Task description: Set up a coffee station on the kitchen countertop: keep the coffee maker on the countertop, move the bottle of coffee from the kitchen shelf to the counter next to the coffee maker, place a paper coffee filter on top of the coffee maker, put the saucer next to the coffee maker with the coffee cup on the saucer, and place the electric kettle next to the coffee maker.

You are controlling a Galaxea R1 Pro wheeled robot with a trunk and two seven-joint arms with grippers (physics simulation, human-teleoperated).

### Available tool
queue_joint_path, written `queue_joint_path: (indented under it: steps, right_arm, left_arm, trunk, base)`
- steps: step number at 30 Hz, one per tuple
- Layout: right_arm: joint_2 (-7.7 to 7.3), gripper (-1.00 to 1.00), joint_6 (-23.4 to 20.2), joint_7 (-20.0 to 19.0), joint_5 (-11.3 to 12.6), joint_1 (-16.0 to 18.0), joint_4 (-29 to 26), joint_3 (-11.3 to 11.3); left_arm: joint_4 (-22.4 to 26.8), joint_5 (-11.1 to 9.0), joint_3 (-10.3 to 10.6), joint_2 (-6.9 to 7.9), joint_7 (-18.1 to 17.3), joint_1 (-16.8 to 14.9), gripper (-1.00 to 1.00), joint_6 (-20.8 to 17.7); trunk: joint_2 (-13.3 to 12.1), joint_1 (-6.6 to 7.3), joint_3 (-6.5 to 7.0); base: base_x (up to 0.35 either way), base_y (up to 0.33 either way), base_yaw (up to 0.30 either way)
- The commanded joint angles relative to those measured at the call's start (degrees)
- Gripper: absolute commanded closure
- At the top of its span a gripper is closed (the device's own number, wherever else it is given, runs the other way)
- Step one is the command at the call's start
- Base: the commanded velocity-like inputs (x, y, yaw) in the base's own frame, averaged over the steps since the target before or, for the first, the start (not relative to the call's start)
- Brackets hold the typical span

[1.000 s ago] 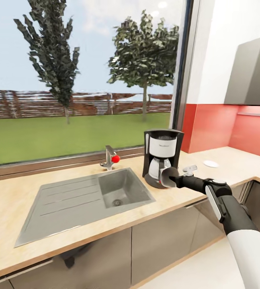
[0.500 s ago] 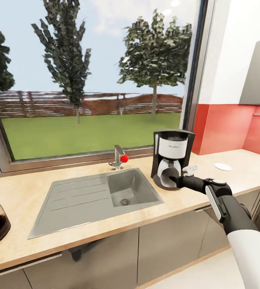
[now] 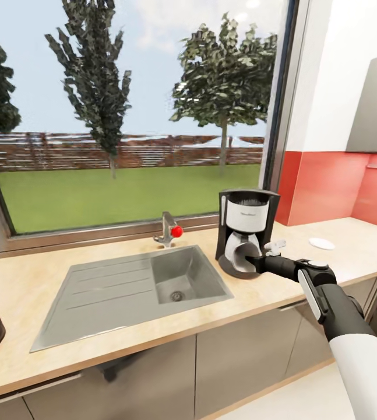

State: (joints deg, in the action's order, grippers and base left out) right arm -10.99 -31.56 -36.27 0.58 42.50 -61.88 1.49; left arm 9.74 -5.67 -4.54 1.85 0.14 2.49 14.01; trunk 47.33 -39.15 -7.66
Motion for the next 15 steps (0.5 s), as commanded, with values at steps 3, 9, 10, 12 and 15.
queue_joint_path:
  steps: [3,9,10,12,15]
  right_arm:
    - [0.01,1.00,-0.4,-0.2,0.1,0.0,0.0,0.1]
    - [0.01,1.00,-0.4,-0.2,0.0,0.0,-0.1,0.1]
    - [0.01,1.00,-0.4,-0.2,0.0,0.0,0.0,0.1]
    - [0.01,1.00,-0.4,-0.2,0.0,0.0,-0.1,0.1]
    - [0.01,1.00,-0.4,-0.2,0.0,0.0,-0.1,0.1]
  left_arm:
    - [0.1,-0.5,0.0,-0.05,-0.1,0.0,-1.00,0.1]
    - [0.1,-0.5,0.0,-0.03,-0.1,0.1,-1.00,0.1]
    - [0.1,-0.5,0.0,-0.04,-0.1,0.1,-1.00,0.1]
    - [0.1,-0.5,0.0,-0.04,-0.1,0.1,-1.00,0.1]
    - [0.1,-0.5,0.0,-0.02,-0.1,0.0,-1.00,0.1]
  trunk:
    - [0.1,-0.03,-0.08]
    - [0.1,-0.03,-0.08]
    - [0.1,-0.03,-0.08]
    - [0.1,-0.03,-0.08]
    - [0.1,-0.03,-0.08]
  base:
    - [0.160,-0.223,0.003]
    - [0.125,-0.167,0.121]
    - [0.046,-0.060,0.222]
    - [0.033,-0.043,0.236]
    - [0.018,-0.024,0.252]
